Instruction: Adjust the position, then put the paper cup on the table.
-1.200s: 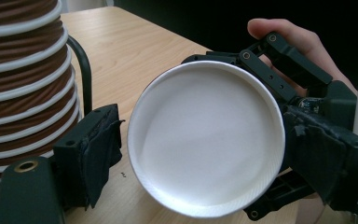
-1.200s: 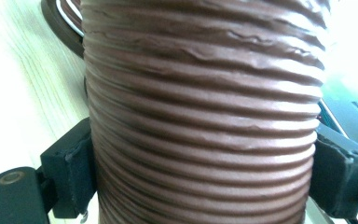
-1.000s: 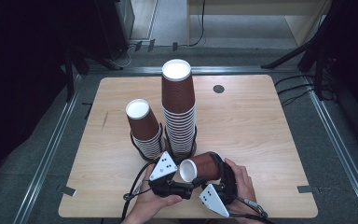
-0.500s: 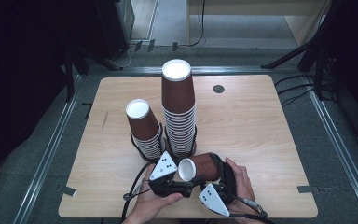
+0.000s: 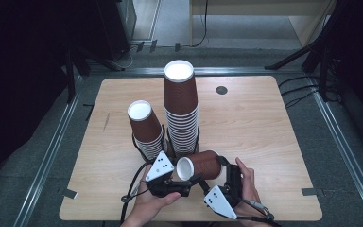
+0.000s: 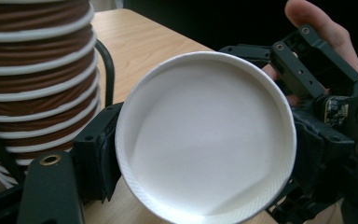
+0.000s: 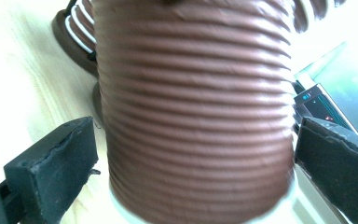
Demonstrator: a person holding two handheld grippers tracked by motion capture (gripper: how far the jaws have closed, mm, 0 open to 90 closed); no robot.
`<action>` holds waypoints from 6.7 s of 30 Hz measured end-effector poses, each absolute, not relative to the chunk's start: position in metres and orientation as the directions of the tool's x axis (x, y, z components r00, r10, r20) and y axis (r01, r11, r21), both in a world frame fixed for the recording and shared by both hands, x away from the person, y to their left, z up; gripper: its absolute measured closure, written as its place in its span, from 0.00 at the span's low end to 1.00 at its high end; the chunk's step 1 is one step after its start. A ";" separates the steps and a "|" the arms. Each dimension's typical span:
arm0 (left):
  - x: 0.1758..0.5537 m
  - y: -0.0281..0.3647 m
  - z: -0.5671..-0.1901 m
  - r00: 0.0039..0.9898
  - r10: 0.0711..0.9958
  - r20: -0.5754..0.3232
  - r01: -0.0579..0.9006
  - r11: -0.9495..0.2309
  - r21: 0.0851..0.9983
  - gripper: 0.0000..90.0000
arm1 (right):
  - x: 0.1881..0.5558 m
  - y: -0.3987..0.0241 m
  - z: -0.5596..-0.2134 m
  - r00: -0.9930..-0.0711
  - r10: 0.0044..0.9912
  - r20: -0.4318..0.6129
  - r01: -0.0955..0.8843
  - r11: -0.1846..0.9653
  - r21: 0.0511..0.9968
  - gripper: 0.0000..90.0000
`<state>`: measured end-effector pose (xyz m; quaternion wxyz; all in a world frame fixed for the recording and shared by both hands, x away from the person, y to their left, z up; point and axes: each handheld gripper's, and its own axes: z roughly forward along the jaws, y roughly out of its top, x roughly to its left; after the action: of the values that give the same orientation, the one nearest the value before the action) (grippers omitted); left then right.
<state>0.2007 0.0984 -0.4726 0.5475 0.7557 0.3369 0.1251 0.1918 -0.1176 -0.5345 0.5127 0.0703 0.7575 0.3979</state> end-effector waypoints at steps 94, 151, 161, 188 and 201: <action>0.218 0.073 -0.474 0.757 0.640 -0.130 0.225 -0.069 0.972 0.25 | 0.197 -0.146 -0.501 0.066 0.030 0.997 0.572 -0.820 -0.014 0.00; 0.206 0.090 -0.467 0.778 0.608 -0.160 0.242 -0.055 0.969 0.09 | 0.222 -0.154 -0.485 -0.044 0.132 0.990 0.438 -0.888 0.137 0.13; 0.197 0.112 -0.464 0.740 0.656 -0.150 0.233 -0.040 0.972 0.09 | 0.229 -0.161 -0.474 -0.108 0.386 0.916 0.395 -0.829 0.396 0.13; 0.178 0.173 -0.476 0.649 0.743 -0.162 0.264 -0.020 0.964 0.09 | 0.238 -0.160 -0.466 -0.324 0.884 0.336 0.138 -0.307 0.942 0.13; 0.163 0.221 -0.500 0.544 0.818 -0.189 0.300 0.021 0.954 0.09 | 0.243 -0.164 -0.470 -0.383 0.904 0.189 0.046 -0.186 0.982 0.13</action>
<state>0.1634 0.2209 -0.4997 0.5768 0.6628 0.4216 0.2243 0.2427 -0.1641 -0.4698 0.3394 0.4394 0.5404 0.6322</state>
